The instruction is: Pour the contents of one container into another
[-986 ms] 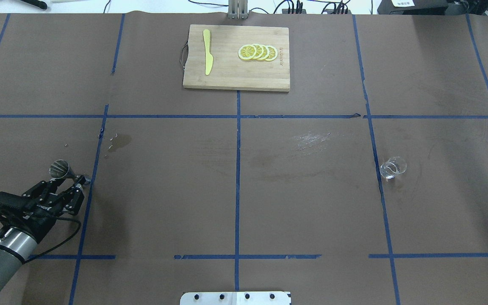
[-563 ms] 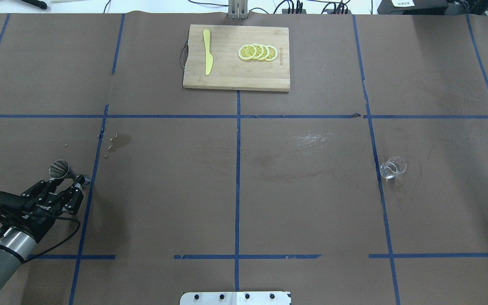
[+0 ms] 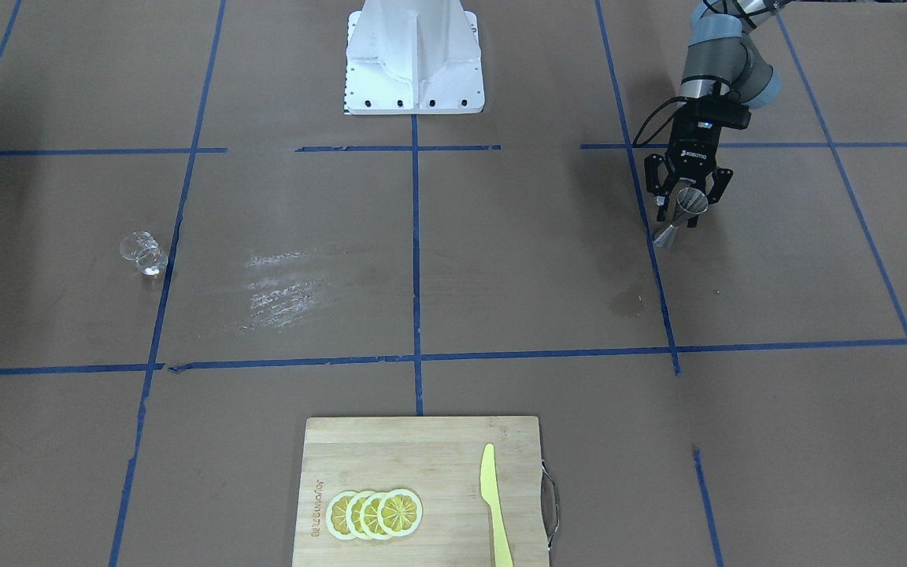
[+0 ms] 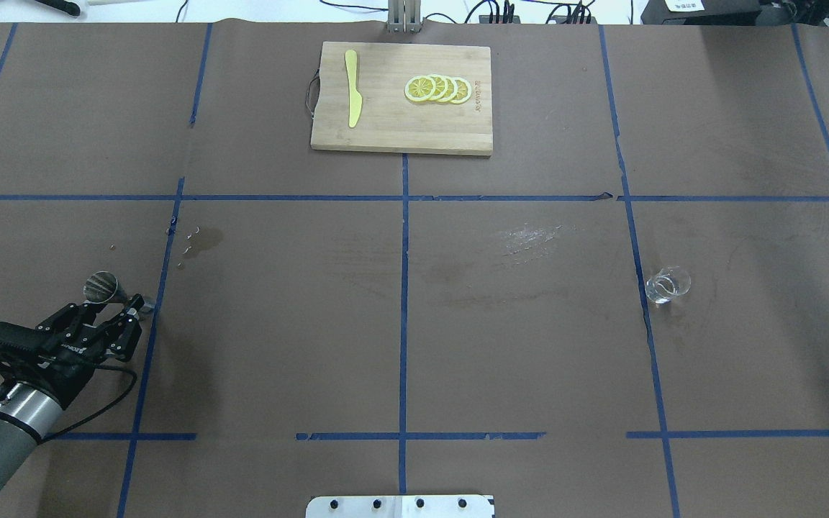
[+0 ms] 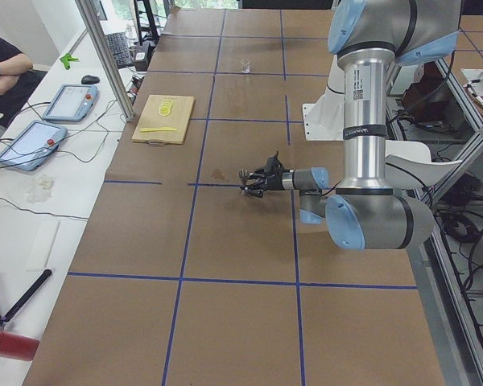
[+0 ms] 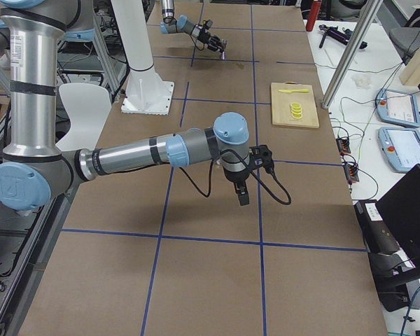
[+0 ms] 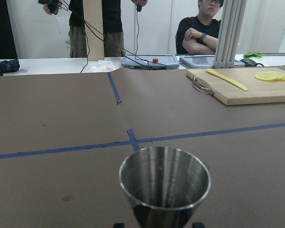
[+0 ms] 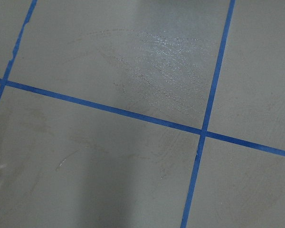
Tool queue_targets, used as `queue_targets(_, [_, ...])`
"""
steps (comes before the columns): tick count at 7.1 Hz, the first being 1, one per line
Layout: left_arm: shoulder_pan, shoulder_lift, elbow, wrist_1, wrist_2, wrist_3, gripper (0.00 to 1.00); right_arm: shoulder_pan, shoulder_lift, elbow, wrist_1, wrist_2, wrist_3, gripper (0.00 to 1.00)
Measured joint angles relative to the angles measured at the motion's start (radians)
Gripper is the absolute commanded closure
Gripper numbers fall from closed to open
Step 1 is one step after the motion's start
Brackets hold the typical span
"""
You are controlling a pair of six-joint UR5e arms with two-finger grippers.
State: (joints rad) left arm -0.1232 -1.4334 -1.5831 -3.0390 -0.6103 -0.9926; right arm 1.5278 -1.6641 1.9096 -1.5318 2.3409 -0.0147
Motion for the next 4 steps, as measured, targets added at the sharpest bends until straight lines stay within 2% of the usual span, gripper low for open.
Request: queue_targets(4, [-0.002,-0.004,0.0,0.0,-0.002,0.0,0.8,0.0,0.0,-0.001,0.002,0.001,0.001,0.0])
